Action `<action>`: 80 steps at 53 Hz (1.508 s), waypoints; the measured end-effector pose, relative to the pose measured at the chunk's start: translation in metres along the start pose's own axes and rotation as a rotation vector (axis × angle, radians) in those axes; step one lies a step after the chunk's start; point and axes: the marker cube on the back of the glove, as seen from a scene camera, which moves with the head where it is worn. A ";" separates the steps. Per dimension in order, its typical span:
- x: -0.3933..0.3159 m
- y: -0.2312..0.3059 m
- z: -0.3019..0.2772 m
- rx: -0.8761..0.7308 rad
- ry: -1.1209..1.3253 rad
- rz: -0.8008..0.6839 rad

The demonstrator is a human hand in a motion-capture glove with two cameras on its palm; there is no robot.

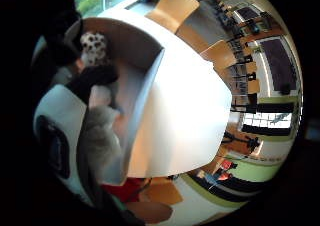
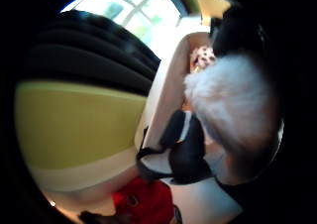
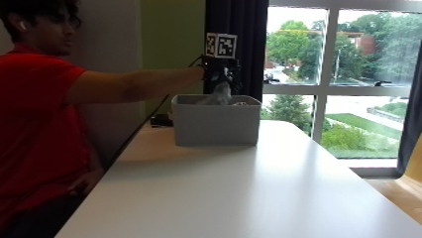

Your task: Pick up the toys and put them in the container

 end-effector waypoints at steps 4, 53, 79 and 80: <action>0.007 0.004 -0.002 0.001 -0.024 -0.014; 0.291 0.165 0.072 0.031 0.124 0.406; 0.312 0.192 0.091 0.058 0.019 0.482; 0.312 0.192 0.091 0.060 0.019 0.483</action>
